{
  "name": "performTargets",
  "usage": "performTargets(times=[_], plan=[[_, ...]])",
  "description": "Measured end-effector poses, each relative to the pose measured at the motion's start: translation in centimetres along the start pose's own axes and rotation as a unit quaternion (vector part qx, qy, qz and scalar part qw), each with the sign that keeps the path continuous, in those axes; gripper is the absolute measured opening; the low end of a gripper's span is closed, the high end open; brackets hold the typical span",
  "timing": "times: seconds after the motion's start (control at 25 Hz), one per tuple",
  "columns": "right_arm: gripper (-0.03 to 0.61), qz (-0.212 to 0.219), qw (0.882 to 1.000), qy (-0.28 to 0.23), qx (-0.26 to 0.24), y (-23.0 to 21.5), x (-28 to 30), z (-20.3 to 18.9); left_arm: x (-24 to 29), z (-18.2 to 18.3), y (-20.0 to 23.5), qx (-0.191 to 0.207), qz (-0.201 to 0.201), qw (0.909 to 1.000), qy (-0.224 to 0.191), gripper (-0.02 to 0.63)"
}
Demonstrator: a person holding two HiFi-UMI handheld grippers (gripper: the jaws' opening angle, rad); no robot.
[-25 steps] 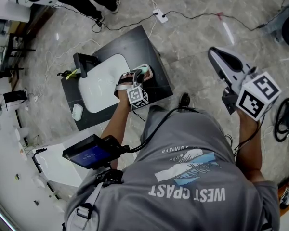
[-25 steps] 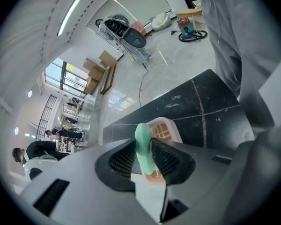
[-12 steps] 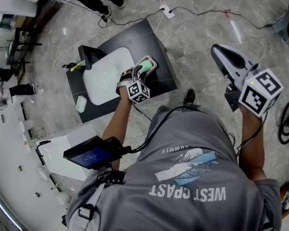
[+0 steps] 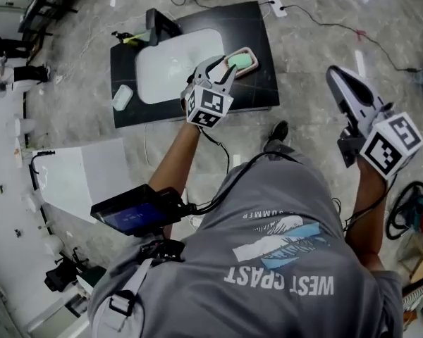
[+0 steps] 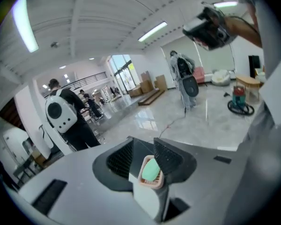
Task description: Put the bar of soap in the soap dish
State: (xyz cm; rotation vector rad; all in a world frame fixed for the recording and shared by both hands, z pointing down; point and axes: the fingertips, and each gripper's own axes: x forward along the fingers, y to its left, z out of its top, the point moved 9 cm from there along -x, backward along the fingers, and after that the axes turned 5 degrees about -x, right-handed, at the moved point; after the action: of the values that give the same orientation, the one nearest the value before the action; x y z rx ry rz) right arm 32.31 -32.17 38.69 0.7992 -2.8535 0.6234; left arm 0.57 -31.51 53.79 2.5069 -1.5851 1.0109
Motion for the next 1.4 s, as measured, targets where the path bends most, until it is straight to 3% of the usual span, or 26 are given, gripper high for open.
performTargets(times=[0.12, 0.28, 0.4, 0.56, 0.72, 1.0, 1.16, 1.4], plan=[[0.009, 0.028, 0.999, 0.007, -0.019, 3.8, 0.6, -1.0, -5.6, 0.8, 0.0, -0.093, 0.005, 0.9938, -0.061, 0.137], [0.009, 0.052, 0.998, 0.010, -0.043, 8.5, 1.6, -2.2, -13.5, 0.5, -0.1, -0.196, 0.003, 0.9715, -0.134, 0.132], [0.009, 0.084, 0.995, 0.012, -0.043, 12.8, 0.7, -4.5, -20.4, 0.3, -1.1, -0.233, 0.006, 0.9543, -0.187, 0.010], [0.009, 0.106, 0.992, 0.008, -0.072, 18.4, -1.9, -5.1, -29.0, 1.1, -3.2, -0.250, 0.005, 0.9352, -0.250, 0.008], [0.009, 0.126, 0.986, -0.005, -0.111, 21.3, -2.4, -4.0, -33.1, 1.5, -3.3, -0.252, 0.019, 0.9245, -0.285, 0.008], [0.008, 0.153, 0.973, -0.025, -0.170, 23.5, -5.3, -2.7, -37.9, 2.6, -4.3, -0.248, 0.066, 0.9125, -0.318, 0.008], [0.007, 0.160, 0.970, -0.034, -0.179, 23.5, -8.9, -2.5, -39.9, 4.2, -7.1, -0.241, 0.085, 0.9130, -0.318, 0.008], [0.007, 0.148, 0.973, -0.021, -0.173, 22.3, -12.2, -2.7, -38.9, 4.6, -9.6, -0.286, 0.073, 0.9082, -0.297, 0.008]])
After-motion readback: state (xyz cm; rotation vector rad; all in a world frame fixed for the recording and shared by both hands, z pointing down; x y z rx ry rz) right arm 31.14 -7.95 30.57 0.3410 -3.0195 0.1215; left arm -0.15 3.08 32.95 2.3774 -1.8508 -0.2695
